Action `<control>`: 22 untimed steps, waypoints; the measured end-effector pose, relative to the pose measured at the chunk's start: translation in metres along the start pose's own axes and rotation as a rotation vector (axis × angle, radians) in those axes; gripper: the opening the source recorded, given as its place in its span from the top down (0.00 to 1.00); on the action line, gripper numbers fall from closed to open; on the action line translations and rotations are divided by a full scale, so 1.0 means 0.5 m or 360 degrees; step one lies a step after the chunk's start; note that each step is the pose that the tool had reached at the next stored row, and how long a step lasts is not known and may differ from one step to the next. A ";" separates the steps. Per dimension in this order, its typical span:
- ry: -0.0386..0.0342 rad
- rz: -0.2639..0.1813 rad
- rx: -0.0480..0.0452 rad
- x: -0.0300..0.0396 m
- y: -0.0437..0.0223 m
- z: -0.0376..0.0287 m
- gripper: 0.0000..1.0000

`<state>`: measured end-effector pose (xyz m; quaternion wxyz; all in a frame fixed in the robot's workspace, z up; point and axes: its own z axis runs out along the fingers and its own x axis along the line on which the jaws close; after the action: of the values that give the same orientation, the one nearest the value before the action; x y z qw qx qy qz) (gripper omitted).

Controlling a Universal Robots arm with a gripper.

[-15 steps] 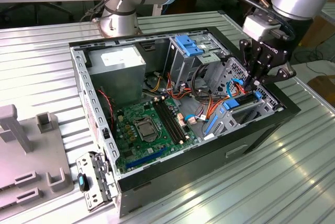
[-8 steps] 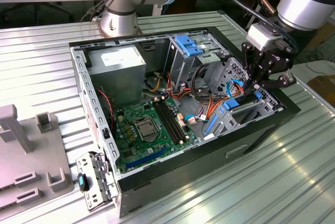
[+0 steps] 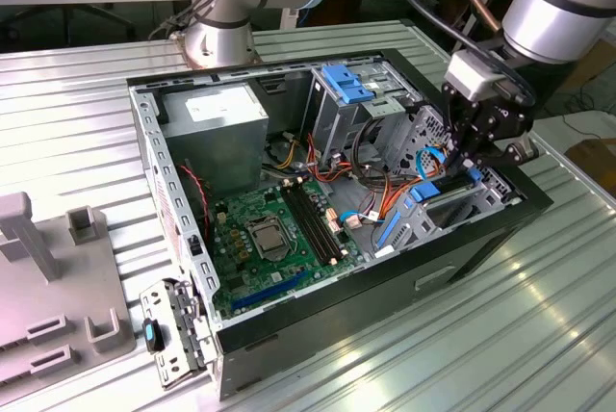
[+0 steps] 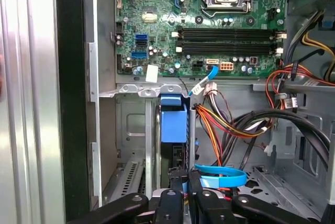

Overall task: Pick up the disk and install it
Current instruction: 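Insert the second disk wire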

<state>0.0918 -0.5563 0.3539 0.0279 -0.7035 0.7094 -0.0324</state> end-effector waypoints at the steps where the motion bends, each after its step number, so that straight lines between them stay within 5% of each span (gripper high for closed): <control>1: 0.0000 0.0000 0.0000 0.000 0.000 0.000 0.84; 11: -0.0005 -0.0040 0.0000 0.001 0.001 0.012 0.84; 22: -0.0026 -0.0039 0.0000 0.001 0.002 0.022 0.84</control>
<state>0.0918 -0.5566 0.3429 0.0333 -0.7123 0.7005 -0.0271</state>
